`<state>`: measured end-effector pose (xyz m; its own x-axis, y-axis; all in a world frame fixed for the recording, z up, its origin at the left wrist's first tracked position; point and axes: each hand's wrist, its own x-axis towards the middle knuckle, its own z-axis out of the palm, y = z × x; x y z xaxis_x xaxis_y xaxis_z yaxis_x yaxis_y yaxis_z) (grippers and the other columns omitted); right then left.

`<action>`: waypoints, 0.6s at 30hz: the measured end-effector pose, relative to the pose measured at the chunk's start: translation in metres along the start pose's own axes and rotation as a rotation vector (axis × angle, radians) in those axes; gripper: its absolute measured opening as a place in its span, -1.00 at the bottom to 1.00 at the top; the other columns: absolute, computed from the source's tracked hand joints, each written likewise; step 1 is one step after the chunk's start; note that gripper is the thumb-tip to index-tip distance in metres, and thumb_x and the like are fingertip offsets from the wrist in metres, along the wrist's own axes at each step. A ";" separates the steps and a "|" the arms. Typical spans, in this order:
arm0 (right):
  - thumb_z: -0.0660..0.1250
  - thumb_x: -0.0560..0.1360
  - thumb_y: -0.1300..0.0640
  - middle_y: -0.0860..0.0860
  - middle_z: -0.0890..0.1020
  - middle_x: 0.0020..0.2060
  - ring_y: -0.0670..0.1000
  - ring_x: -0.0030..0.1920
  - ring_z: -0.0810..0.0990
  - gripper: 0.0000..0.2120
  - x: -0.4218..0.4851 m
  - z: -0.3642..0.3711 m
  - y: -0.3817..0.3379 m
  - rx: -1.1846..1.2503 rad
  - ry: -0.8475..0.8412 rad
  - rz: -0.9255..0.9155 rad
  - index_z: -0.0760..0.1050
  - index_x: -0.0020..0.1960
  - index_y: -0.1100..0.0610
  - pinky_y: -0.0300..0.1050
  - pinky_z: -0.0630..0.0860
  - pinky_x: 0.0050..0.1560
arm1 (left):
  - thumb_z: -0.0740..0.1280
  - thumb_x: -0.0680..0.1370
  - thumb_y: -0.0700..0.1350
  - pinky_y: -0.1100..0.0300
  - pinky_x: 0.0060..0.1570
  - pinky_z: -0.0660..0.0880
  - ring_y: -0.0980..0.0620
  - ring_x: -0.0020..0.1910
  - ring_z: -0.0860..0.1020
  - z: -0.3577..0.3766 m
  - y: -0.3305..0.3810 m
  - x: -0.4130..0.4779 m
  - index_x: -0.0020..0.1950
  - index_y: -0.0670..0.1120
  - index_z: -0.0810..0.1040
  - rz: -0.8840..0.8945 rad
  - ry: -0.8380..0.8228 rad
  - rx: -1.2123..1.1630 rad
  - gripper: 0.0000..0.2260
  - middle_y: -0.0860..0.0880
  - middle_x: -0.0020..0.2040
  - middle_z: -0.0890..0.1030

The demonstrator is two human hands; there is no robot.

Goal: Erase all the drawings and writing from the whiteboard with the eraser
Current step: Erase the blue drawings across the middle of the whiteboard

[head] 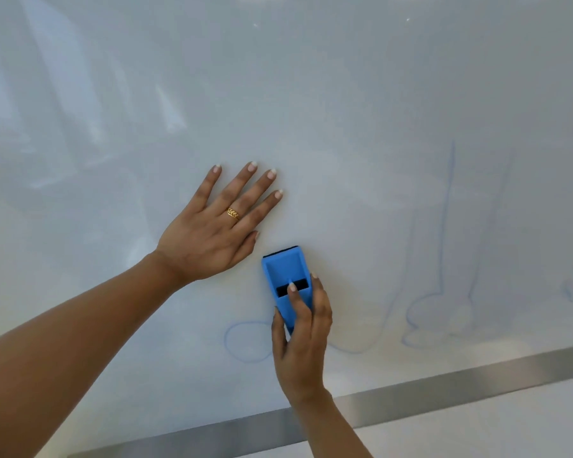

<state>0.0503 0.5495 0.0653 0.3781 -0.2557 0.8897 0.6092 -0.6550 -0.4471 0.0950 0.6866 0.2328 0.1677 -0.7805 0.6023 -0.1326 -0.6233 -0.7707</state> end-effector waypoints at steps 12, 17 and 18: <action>0.17 0.53 -0.01 -0.06 0.15 0.43 -0.16 0.42 0.15 -0.55 0.015 -0.040 0.046 0.059 0.161 0.309 0.18 0.39 -0.06 0.11 0.39 0.31 | 0.08 0.61 -0.02 -0.14 0.43 0.00 -0.15 0.48 0.14 0.001 -0.001 -0.002 0.52 -0.13 0.16 0.011 0.036 -0.025 -0.52 -0.13 0.50 0.18; 0.21 0.56 0.06 0.00 0.18 0.47 -0.20 0.45 0.10 -0.47 0.008 -0.028 0.034 0.104 0.259 0.421 0.12 0.47 -0.02 -0.02 0.30 0.37 | 0.05 0.62 -0.04 -0.14 0.43 0.02 -0.14 0.48 0.14 0.001 0.002 -0.011 0.52 -0.13 0.15 0.027 0.025 -0.052 -0.53 -0.11 0.51 0.15; 0.21 0.56 0.07 -0.03 0.16 0.47 -0.19 0.45 0.09 -0.47 0.005 -0.024 0.029 0.109 0.239 0.398 0.11 0.47 -0.03 -0.08 0.27 0.38 | 0.05 0.62 -0.04 -0.14 0.42 0.03 -0.14 0.48 0.14 0.001 0.002 -0.012 0.52 -0.13 0.15 0.030 0.024 -0.053 -0.53 -0.11 0.51 0.15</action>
<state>0.0535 0.5122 0.0584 0.4337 -0.6366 0.6377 0.5238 -0.3977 -0.7533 0.0940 0.6945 0.2234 0.1391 -0.7992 0.5847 -0.1886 -0.6010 -0.7767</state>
